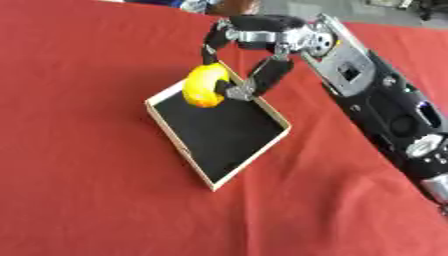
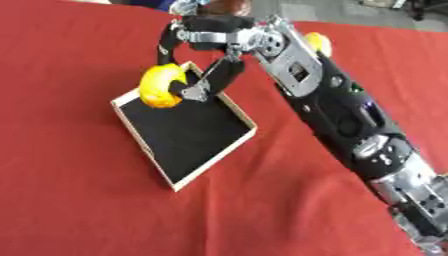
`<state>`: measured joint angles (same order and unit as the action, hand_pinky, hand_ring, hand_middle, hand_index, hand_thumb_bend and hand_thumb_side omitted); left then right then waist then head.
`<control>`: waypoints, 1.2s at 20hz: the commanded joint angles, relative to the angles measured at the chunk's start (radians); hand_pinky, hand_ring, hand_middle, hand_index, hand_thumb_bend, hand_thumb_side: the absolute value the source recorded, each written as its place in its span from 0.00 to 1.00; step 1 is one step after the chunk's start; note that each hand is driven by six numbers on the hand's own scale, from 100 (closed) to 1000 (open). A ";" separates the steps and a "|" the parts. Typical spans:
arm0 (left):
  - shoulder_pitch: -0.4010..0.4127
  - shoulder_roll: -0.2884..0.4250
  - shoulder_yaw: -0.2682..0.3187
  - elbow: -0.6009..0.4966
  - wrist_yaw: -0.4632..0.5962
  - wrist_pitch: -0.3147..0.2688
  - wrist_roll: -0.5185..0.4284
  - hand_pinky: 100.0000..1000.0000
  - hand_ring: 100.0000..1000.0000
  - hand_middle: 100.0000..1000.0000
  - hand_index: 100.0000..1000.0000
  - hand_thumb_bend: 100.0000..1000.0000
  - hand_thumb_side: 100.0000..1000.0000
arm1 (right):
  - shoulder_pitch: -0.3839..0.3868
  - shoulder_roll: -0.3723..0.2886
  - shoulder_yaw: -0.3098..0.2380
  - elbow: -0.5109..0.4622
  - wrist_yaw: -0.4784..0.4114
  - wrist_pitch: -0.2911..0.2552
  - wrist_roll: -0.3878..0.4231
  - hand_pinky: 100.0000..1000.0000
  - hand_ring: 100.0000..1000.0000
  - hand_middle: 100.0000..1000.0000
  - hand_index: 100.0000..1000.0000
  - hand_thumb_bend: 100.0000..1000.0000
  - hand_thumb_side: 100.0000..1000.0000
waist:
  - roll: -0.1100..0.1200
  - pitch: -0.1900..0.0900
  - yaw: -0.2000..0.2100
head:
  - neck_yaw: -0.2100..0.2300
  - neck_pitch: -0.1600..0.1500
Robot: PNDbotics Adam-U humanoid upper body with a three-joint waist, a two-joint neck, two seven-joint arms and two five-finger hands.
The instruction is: Pick up objects on the table and place them in the box.
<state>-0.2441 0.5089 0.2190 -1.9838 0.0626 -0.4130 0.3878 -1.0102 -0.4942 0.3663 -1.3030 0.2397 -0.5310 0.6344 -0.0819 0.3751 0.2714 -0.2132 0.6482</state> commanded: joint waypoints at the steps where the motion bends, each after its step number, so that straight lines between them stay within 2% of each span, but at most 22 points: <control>1: -0.006 0.014 0.005 -0.016 0.002 0.001 -0.001 0.80 0.67 0.82 0.87 0.01 0.60 | -0.011 0.003 0.005 0.012 0.041 -0.127 0.107 0.77 0.58 0.35 0.47 0.00 0.11 | 0.006 -0.018 0.002 | 0.002 -0.016; 4: -0.005 0.013 0.006 -0.016 0.002 0.002 -0.001 0.80 0.67 0.82 0.87 0.01 0.60 | -0.004 0.010 0.017 0.024 0.084 -0.155 0.106 0.78 0.62 0.41 0.53 0.00 0.12 | 0.005 -0.018 0.004 | 0.003 -0.016; 6: -0.003 0.012 0.006 -0.016 0.002 0.003 -0.002 0.80 0.67 0.82 0.87 0.01 0.60 | 0.000 0.010 0.015 0.024 0.115 -0.169 0.094 0.79 0.69 0.48 0.62 0.00 0.13 | 0.004 -0.018 0.003 | 0.005 -0.015; 8: -0.003 0.012 0.006 -0.016 0.002 0.004 -0.003 0.80 0.67 0.82 0.87 0.01 0.60 | 0.004 0.008 0.013 0.019 0.156 -0.185 0.080 0.81 0.76 0.58 0.72 0.00 0.12 | 0.003 -0.017 0.003 | 0.006 -0.014; 9: -0.003 0.011 0.006 -0.016 0.001 0.004 -0.003 0.80 0.67 0.82 0.87 0.01 0.60 | 0.006 0.008 0.013 0.017 0.175 -0.194 0.073 0.85 0.83 0.68 0.81 0.00 0.12 | 0.003 -0.017 0.003 | 0.007 -0.014; 10: -0.002 0.011 0.006 -0.016 0.001 0.005 -0.003 0.80 0.67 0.82 0.87 0.01 0.61 | 0.008 0.006 0.013 0.012 0.195 -0.207 0.071 0.88 0.87 0.73 0.84 0.00 0.12 | 0.003 -0.017 0.002 | 0.008 -0.014; 11: -0.002 0.011 0.006 -0.016 0.001 0.005 -0.003 0.80 0.67 0.82 0.87 0.01 0.61 | 0.011 0.005 0.012 0.008 0.212 -0.223 0.069 0.91 0.91 0.78 0.89 0.00 0.17 | 0.003 -0.017 0.002 | 0.009 -0.013; 13: -0.001 0.010 0.006 -0.016 0.001 0.006 -0.003 0.80 0.67 0.82 0.87 0.01 0.61 | 0.017 0.001 0.009 -0.003 0.237 -0.253 0.063 0.96 0.98 0.83 0.91 0.00 0.33 | 0.004 -0.016 0.001 | 0.011 -0.013; 16: 0.000 0.011 0.007 -0.016 0.001 0.006 -0.003 0.80 0.67 0.82 0.87 0.01 0.60 | 0.022 -0.007 -0.001 -0.030 0.237 -0.289 0.051 0.98 1.00 0.86 0.93 0.00 0.43 | 0.004 -0.016 -0.001 | 0.015 -0.013; 18: 0.000 0.011 0.007 -0.016 0.002 0.006 -0.003 0.80 0.67 0.82 0.87 0.02 0.60 | 0.025 -0.015 -0.011 -0.055 0.222 -0.305 0.043 0.99 1.00 0.87 0.95 0.00 0.46 | 0.004 -0.017 -0.003 | 0.017 -0.014; 24: 0.001 0.013 0.007 -0.016 0.002 0.006 -0.001 0.80 0.67 0.82 0.87 0.02 0.60 | 0.026 -0.035 -0.048 -0.128 0.167 -0.299 0.019 0.99 1.00 0.88 0.95 0.00 0.39 | 0.007 -0.018 -0.005 | 0.020 -0.013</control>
<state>-0.2385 0.5009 0.2191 -1.9838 0.0628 -0.4082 0.3849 -0.9674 -0.5001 0.3381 -1.3994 0.4251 -0.6678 0.4977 -0.0849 0.3764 0.2660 -0.1950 0.6479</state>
